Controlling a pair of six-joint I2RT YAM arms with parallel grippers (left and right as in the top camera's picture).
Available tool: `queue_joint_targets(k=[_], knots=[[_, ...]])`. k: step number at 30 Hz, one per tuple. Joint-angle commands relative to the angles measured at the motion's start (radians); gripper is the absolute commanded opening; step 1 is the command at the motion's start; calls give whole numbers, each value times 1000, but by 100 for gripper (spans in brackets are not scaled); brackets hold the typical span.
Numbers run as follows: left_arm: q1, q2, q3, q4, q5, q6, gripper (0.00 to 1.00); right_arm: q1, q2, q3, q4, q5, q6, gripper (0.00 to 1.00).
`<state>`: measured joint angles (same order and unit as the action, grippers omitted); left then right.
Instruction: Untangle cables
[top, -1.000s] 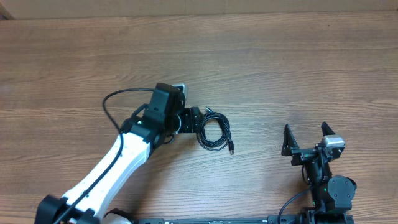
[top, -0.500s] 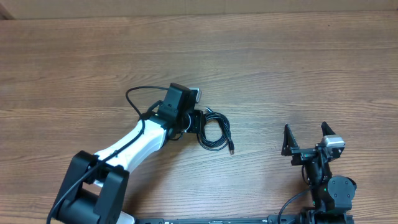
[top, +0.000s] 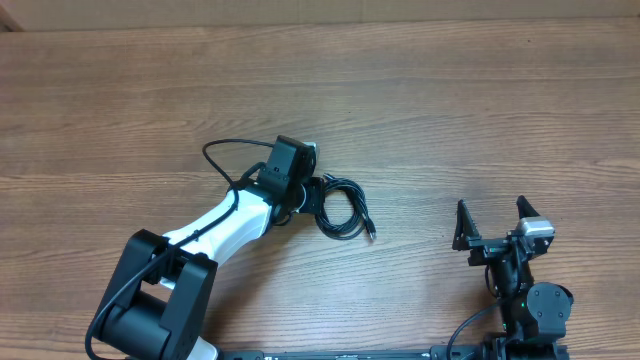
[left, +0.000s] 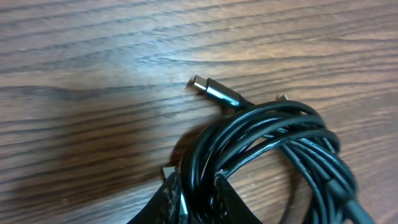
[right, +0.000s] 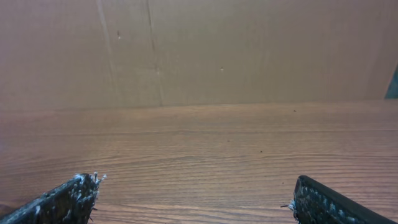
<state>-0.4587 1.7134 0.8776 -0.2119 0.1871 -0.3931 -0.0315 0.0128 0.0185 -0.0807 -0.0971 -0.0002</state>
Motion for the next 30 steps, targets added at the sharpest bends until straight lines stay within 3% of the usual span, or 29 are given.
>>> queue_joint_targets(k=[1, 18, 24, 30], knots=[[-8, 15, 10, -1, -64, -14, 18, -3, -10, -10, 4, 7, 3, 100], [-7, 16, 10, -115, -139, -15, 19, -3, -10, -10, 4, 7, 3, 100], [-7, 16, 10, -171, -138, -80, 22, -3, -10, -10, 4, 7, 3, 100], [3, 16, 11, -191, -151, -71, 18, -3, -10, -10, 4, 6, 3, 100]])
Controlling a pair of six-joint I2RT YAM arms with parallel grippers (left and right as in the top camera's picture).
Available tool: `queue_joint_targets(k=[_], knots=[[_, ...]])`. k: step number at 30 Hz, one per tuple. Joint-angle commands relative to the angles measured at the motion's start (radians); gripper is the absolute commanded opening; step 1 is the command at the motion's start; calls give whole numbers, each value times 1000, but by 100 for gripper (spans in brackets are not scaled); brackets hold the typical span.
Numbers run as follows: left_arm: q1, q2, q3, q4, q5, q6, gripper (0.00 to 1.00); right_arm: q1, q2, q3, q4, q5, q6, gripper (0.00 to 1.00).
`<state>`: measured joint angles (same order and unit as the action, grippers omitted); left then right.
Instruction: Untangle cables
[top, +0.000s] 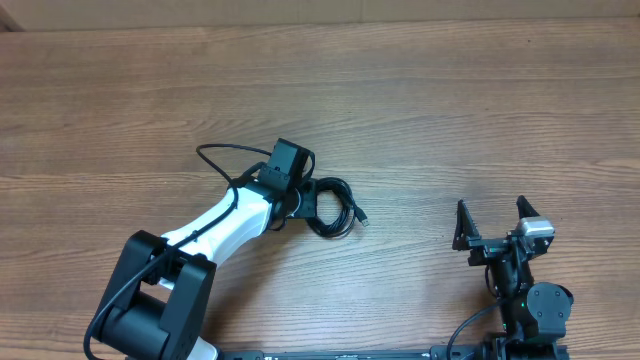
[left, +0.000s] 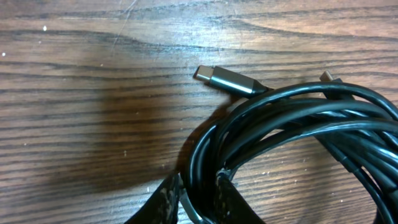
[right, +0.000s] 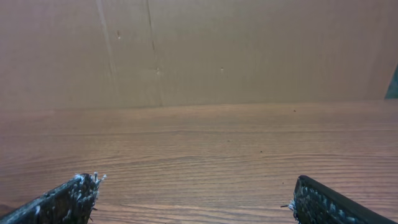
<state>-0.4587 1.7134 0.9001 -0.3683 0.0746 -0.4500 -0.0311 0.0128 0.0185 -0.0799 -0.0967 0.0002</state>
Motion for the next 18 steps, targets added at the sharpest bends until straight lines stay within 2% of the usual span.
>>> queue_joint_targets(k=[1, 4, 7, 9, 12, 15, 18], knots=[[11, 11, -6, -50, -13, -53, 18, -3, -10, -10, 3, 6, 2, 100], [47, 0, 43, -128, 200, -140, 11, -3, -10, -10, 3, 6, 2, 100], [66, -3, 119, -214, 368, -67, 10, -3, -10, -10, 3, 6, 2, 100], [67, -5, 164, -261, 370, 16, 16, -3, -10, -10, 3, 6, 2, 100], [66, -7, 244, -333, 371, 219, 26, -3, -10, -10, 3, 6, 2, 100], [66, -7, 292, -357, 366, 370, 48, -3, -10, -10, 3, 6, 2, 100], [66, -7, 296, -362, 342, 406, 54, -3, -10, -10, 3, 6, 2, 100]])
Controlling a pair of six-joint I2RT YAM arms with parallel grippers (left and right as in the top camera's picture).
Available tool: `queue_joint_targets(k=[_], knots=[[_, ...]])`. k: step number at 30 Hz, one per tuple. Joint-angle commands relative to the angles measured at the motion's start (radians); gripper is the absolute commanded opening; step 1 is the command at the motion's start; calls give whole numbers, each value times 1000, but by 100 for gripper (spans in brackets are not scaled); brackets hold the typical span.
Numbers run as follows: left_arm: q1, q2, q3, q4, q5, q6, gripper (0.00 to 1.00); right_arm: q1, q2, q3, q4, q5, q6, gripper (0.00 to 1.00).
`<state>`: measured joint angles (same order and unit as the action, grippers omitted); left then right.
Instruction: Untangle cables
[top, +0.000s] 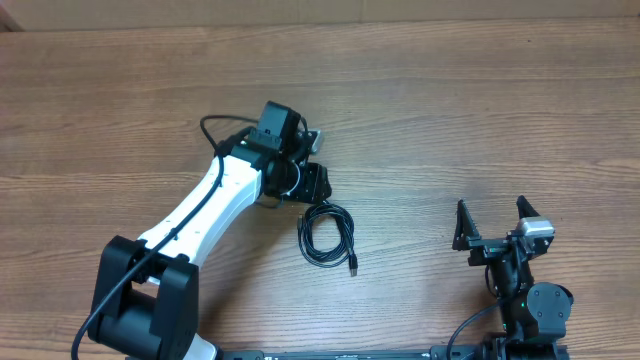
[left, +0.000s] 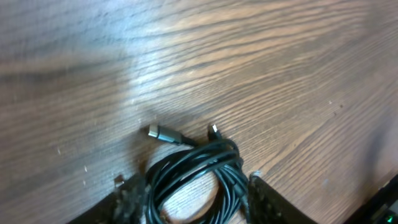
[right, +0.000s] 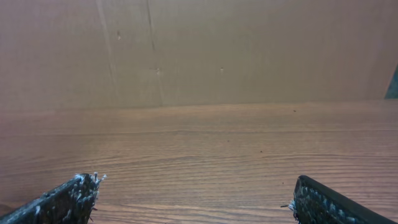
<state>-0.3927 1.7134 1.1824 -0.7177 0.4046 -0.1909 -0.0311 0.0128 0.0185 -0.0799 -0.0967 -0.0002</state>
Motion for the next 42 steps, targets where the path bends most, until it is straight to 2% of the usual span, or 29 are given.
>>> queue_joint_targets(k=[1, 3, 4, 5, 7, 10, 12, 14, 17, 19, 22, 24, 27, 29, 34, 37, 39, 41, 42], knots=[[0, -6, 13, -25, 6, 145, 54, -3, -10, -10, 3, 6, 3, 100], [-2, -6, 11, -52, 14, 127, 56, -3, -10, -10, 3, 6, 3, 100], [-3, -6, 11, -61, 33, 106, 72, -3, -10, -10, 3, 6, 3, 100], [-3, -6, 11, -69, 72, 68, 100, -3, -10, -10, 3, 6, 3, 100], [-3, -6, 11, -80, 172, -43, 99, -3, -10, -10, 3, 6, 3, 100], [-13, -6, 11, -68, 308, -147, 100, -3, -10, -10, 3, 6, 3, 100], [-27, -6, 11, -38, 312, -201, 99, -3, -10, -10, 3, 6, 3, 100], [-46, -6, 11, -29, 251, -341, 99, -3, -10, -10, 3, 6, 3, 100], [-84, -6, 11, -41, 132, -617, 84, -3, -10, -10, 3, 6, 3, 100], [-120, -6, 11, -39, 61, -776, 80, -3, -10, -10, 3, 6, 3, 100], [-171, -6, 11, -37, -39, -930, 77, -3, -10, -10, 3, 6, 3, 100], [-208, -6, 11, -37, -132, -1020, 66, -3, -10, -10, 3, 6, 3, 100], [-262, -5, 11, -37, -326, -1240, 65, -3, -10, -10, 3, 6, 3, 100], [-283, -1, 11, -35, -404, -1321, 66, -3, -10, -10, 3, 6, 3, 100], [-296, 23, 10, -31, -494, -1337, 68, -3, -10, -10, 3, 6, 3, 100], [-296, 42, 10, -30, -499, -1269, 68, -3, -10, -10, 3, 6, 3, 100], [-296, 49, 10, -29, -502, -1126, 69, -3, -10, -10, 3, 6, 3, 100], [-293, 49, 11, -25, -530, -923, 72, -3, -10, -10, 3, 6, 3, 100], [-290, 48, 12, -22, -547, -779, 74, -3, -10, -10, 3, 6, 3, 100]])
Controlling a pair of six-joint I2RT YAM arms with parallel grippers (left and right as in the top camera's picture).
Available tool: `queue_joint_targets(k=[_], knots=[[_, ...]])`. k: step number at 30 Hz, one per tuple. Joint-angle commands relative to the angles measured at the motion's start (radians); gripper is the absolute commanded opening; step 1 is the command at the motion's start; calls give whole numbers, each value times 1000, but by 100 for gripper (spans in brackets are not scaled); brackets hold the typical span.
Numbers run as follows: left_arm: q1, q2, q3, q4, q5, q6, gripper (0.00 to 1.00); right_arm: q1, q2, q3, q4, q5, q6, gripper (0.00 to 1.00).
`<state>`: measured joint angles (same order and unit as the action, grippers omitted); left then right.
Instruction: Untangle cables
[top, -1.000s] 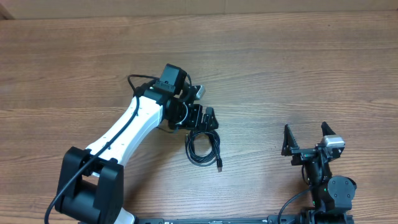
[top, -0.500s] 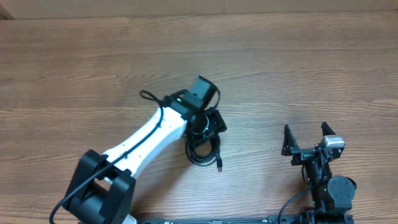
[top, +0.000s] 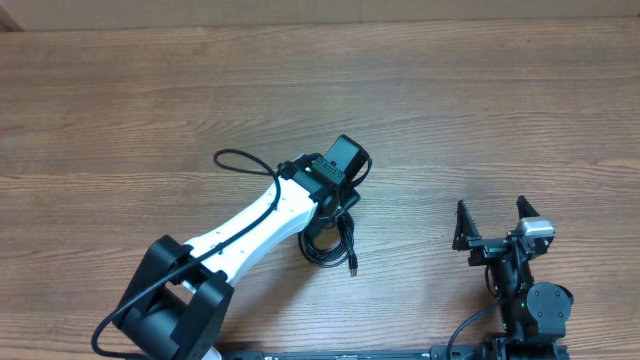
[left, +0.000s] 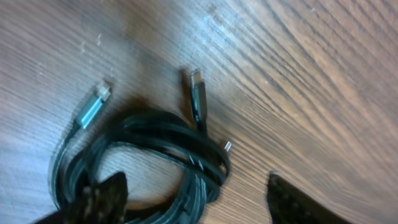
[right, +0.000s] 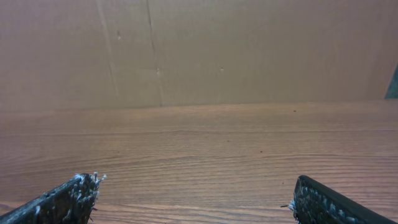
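Observation:
A bundle of black cables (top: 335, 245) lies coiled on the wooden table, one plug (top: 353, 268) sticking out at its near side. In the left wrist view the coil (left: 161, 134) fills the lower left, with a silver plug (left: 93, 109), a dark plug (left: 198, 96) and a small plug (left: 227, 147) showing. My left gripper (top: 333, 212) hangs open over the far part of the coil, its jaws wide (left: 199, 199), gripping nothing. My right gripper (top: 492, 222) stands open and empty at the near right (right: 199, 199), far from the cables.
The left arm's own black wiring (top: 235, 160) loops out beside its white forearm. A brown cardboard wall (right: 199, 50) stands beyond the table's far edge. Bare wood (top: 480, 120) lies between the coil and the right arm.
My left gripper, open then and now, has moved from the coil's far left to over its far right part and turned. The coil lies where it was. The right arm is still.
My left gripper was shut on the coil near the table's middle. A second later it still held it, slightly further left. Then it was open and raised, the coil lying nearer the front. Now it is open over the coil from the right.

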<state>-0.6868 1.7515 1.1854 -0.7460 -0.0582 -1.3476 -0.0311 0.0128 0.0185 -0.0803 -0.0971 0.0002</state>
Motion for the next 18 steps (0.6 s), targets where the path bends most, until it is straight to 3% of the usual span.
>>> queue_joint_targets(k=[1, 3, 7, 11, 12, 18], knots=[[8, 6, 10, 6, -82, 525, 74, -3, -10, -10, 3, 6, 2, 100], [19, -4, 21, -26, -71, 678, 76, -3, -10, -10, 3, 7, 2, 100], [28, -56, 86, -182, -133, 747, 83, -3, -10, -10, 3, 7, 2, 100], [28, -71, 87, -227, -149, 811, 72, -3, -10, -10, 3, 7, 2, 100], [28, -63, 71, -220, -128, 878, 66, -3, -10, -10, 3, 7, 2, 100], [27, -9, -3, -153, -127, 1041, 66, -3, -10, -10, 3, 6, 2, 100]])
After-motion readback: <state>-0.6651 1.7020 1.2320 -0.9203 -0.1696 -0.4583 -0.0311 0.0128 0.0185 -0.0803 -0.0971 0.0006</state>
